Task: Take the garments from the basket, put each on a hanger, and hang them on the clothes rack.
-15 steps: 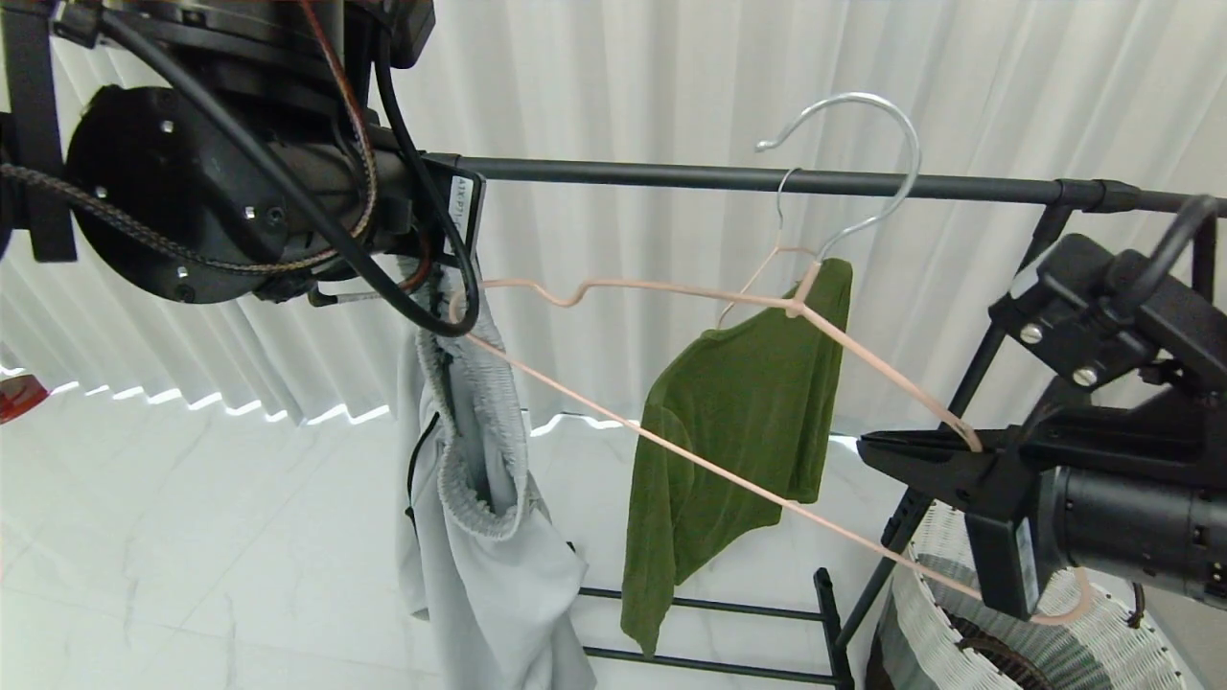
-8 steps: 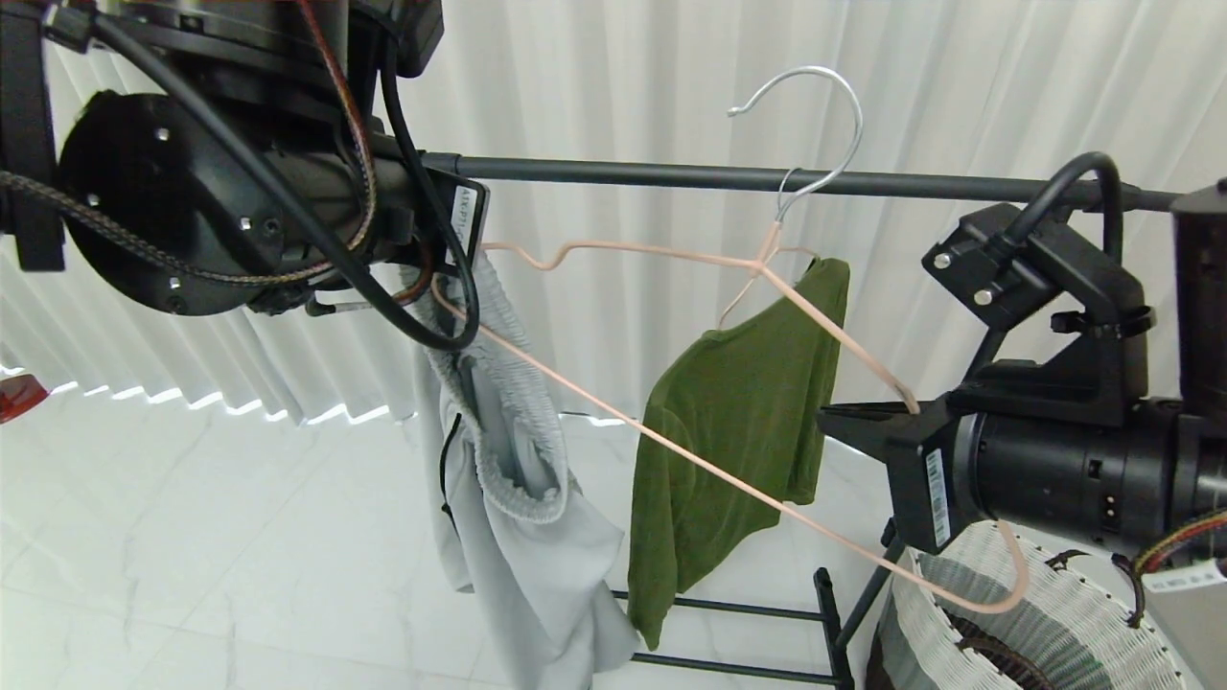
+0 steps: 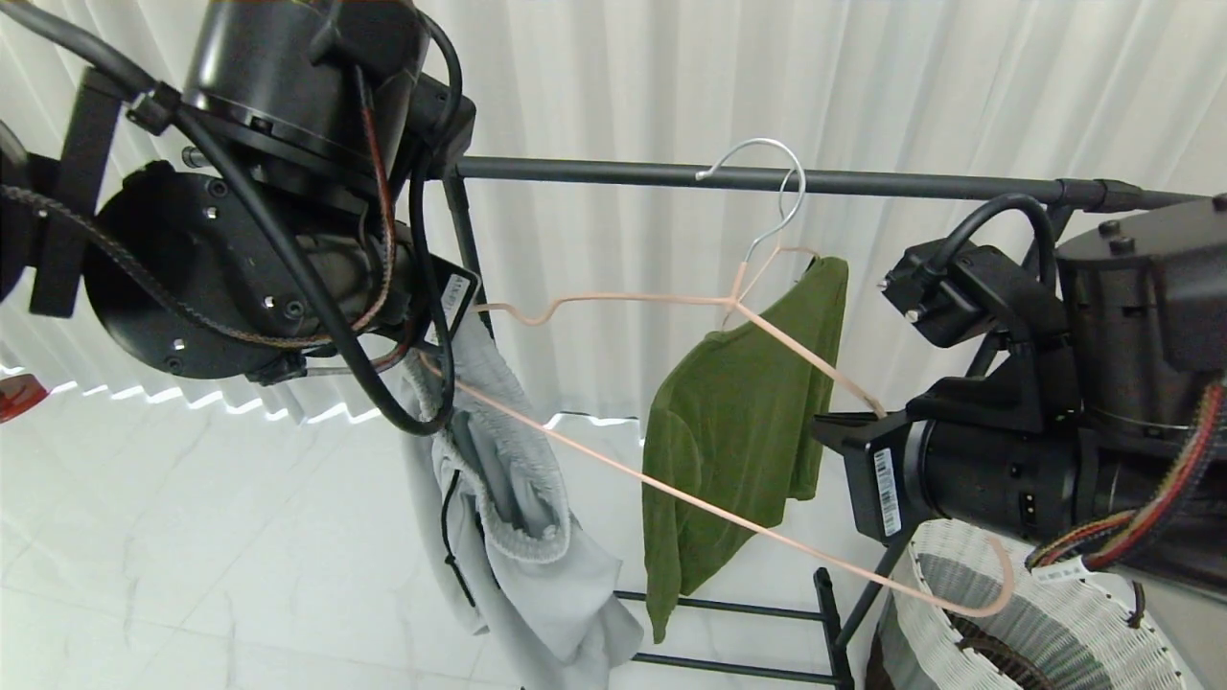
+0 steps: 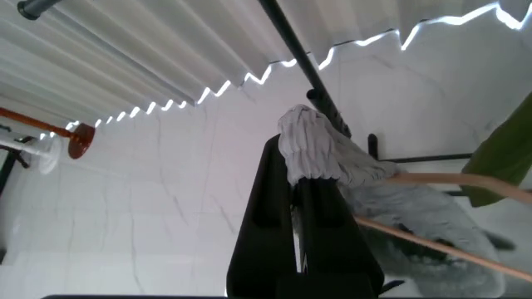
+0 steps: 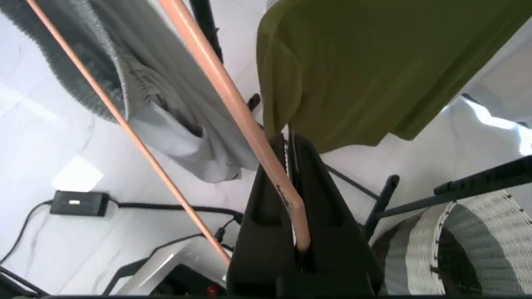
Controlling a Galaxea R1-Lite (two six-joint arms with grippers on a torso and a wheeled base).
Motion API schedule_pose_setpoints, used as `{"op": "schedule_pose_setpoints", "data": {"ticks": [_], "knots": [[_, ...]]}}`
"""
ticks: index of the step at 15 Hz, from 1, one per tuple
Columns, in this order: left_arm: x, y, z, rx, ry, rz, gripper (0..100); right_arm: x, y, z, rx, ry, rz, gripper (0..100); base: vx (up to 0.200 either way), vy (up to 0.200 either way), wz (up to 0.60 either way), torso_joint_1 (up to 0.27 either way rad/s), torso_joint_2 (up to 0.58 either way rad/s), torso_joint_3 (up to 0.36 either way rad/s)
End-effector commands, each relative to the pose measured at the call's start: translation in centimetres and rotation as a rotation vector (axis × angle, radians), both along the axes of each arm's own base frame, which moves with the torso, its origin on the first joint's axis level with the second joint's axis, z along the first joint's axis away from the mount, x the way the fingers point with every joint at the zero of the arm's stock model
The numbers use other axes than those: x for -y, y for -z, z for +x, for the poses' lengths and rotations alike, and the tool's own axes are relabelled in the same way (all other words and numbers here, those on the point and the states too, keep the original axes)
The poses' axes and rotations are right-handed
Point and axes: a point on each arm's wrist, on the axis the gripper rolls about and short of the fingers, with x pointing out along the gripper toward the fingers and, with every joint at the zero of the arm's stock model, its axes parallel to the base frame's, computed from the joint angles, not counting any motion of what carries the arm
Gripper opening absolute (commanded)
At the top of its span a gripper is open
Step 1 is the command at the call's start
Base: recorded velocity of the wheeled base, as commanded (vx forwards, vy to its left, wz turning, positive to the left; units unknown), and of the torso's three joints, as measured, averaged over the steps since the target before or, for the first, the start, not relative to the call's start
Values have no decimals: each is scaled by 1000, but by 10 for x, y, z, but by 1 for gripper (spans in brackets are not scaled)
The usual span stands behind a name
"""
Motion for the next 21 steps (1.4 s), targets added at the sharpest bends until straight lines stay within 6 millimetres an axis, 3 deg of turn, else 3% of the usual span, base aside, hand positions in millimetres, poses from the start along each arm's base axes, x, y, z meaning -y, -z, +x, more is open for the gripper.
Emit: {"op": "schedule_pose_setpoints", "data": {"ticks": [1,8,11,14,18,21], "knots": [[6,3,3,-7,7,-3,0,-1,2,-3,-8,-8,2,0,0,0,0,0,0,0],[13,7,10,-6,-10,-45,0,-22,11,-64,-132,-204,84,0,0,0,0,0,0,0],[14,7,10,-7,-11,-46,0,-31,16,-80,-203,-234,125,0,0,0,0,0,0,0],[11,6,8,-8,-13,-40,0,-28,17,-70,-228,-165,158,0,0,0,0,0,0,0],[-3,6,11,-31,-70,-2,0,0,9,-53,-223,-49,142,0,0,0,0,0,0,0],[1,8,9,-31,-64,8,0,1,8,-49,-210,-16,147,0,0,0,0,0,0,0]]}}
